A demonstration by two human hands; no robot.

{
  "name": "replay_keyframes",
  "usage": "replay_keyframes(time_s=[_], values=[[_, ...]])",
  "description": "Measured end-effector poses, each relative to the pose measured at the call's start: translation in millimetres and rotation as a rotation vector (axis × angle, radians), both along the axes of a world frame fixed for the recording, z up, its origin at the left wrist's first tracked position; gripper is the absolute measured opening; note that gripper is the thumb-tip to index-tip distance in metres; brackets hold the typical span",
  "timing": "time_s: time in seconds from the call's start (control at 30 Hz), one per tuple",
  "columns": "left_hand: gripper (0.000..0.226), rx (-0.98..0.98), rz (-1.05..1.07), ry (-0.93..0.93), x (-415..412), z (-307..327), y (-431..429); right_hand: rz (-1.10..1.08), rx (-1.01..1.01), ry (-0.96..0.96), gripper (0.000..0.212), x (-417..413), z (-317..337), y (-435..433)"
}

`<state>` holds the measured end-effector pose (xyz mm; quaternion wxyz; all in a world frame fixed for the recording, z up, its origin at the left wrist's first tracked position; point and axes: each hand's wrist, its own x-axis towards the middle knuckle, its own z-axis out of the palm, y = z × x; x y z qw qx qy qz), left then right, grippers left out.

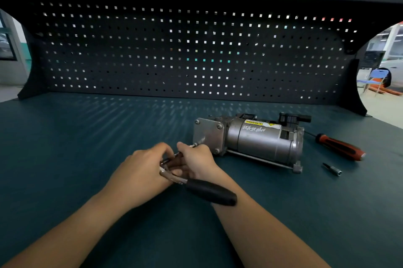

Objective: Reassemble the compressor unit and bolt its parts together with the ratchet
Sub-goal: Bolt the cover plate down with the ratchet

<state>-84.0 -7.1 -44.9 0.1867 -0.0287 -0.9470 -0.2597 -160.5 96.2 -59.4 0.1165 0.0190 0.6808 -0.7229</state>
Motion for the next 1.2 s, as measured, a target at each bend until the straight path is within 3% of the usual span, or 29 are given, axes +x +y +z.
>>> replay_keyframes(time_s=[0.07,0.17,0.23,0.3,0.37,0.43,0.5,0.6,0.63,0.67,0.73,0.8,0.97,1.03,1.1,1.2], values=[[0.029,0.298,-0.011,-0.052,1.3,1.5,7.4,-0.022,0.054,0.039,0.022,-0.9,-0.4,2.7],[0.043,1.159,0.056,-0.299,3.1,9.0,20.2,0.018,0.007,-0.023,0.008,2.8,3.6,5.4],[0.038,1.673,0.077,-0.442,4.4,11.8,18.0,0.040,0.030,-0.045,0.016,3.9,5.4,5.4],[0.029,1.927,0.049,-0.472,6.7,15.5,13.4,0.055,0.061,-0.050,0.027,2.1,6.8,5.5],[0.022,1.829,0.008,-0.468,6.2,17.8,12.9,0.062,0.064,-0.064,0.019,1.6,8.1,5.6],[0.013,1.524,-0.018,-0.431,5.0,18.7,15.1,0.058,0.054,-0.068,0.016,2.6,8.5,8.1],[0.005,1.039,-0.023,-0.318,4.3,17.6,13.0,0.050,0.054,-0.058,0.020,1.9,7.7,9.4],[0.030,0.023,-0.023,-0.062,4.4,4.9,0.0,0.049,0.085,-0.002,0.025,2.6,5.1,7.2],[0.035,-0.189,-0.020,0.005,6.4,3.0,-1.2,0.044,0.097,0.027,0.028,2.3,3.6,6.3],[0.038,-0.262,-0.033,0.047,7.7,1.9,-1.0,0.039,0.104,0.044,0.031,2.2,2.6,6.4],[0.038,-0.187,-0.059,0.037,6.4,1.9,-0.3,0.039,0.114,0.053,0.035,2.8,1.9,6.2],[0.035,0.123,-0.080,-0.016,3.4,3.4,2.1,0.046,0.127,0.060,0.032,2.1,1.0,5.2],[0.028,1.469,0.013,-0.399,6.2,12.8,17.1,0.042,0.137,0.043,0.029,1.8,1.6,5.2],[0.027,1.835,0.011,-0.439,8.9,14.7,16.9,0.060,0.142,0.029,0.030,2.8,3.2,6.0],[0.024,1.857,0.013,-0.428,9.2,17.2,16.1,0.070,0.155,0.017,0.030,3.3,4.2,6.5],[0.012,1.490,0.001,-0.392,7.9,19.2,18.0,0.058,0.138,0.006,0.029,4.0,4.8,7.4]])
